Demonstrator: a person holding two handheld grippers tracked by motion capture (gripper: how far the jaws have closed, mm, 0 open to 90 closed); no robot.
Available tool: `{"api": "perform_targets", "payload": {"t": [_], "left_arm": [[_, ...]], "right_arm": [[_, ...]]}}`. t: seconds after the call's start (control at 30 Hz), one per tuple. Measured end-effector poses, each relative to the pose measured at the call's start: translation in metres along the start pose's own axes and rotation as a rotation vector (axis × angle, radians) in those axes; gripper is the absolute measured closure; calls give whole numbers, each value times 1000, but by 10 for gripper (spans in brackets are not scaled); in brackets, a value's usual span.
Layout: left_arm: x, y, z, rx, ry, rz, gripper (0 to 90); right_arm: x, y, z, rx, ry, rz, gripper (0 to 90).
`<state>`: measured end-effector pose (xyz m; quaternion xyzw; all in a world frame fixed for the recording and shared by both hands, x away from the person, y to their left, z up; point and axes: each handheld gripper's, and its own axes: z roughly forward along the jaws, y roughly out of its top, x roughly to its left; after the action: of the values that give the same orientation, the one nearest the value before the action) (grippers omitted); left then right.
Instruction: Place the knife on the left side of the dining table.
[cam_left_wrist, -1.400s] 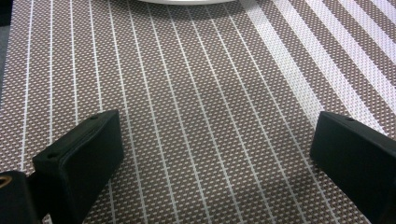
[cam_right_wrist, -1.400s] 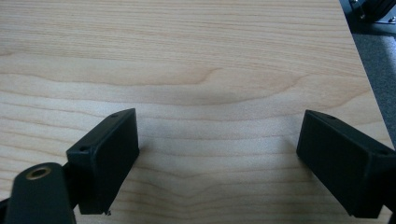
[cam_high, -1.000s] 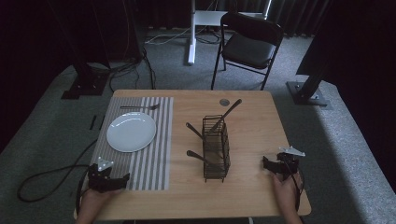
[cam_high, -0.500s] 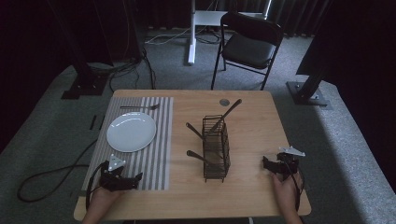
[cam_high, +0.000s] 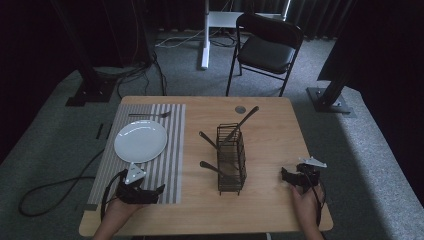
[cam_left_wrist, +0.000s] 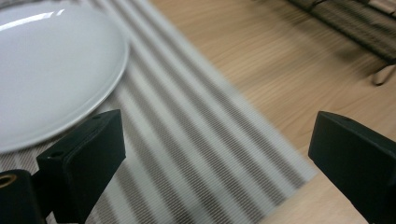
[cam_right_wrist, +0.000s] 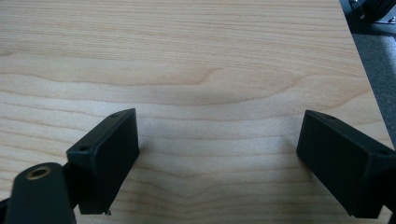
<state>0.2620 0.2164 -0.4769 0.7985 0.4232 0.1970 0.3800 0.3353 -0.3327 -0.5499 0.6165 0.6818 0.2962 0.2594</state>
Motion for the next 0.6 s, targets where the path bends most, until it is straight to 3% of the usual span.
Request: {"api": "perform_targets", "payload": {"t": [0.6], "left_arm": [[-36,36,-6,-89,-111,92,40]], "right_arm": [[0,0,0,0,0,0,123]]}}
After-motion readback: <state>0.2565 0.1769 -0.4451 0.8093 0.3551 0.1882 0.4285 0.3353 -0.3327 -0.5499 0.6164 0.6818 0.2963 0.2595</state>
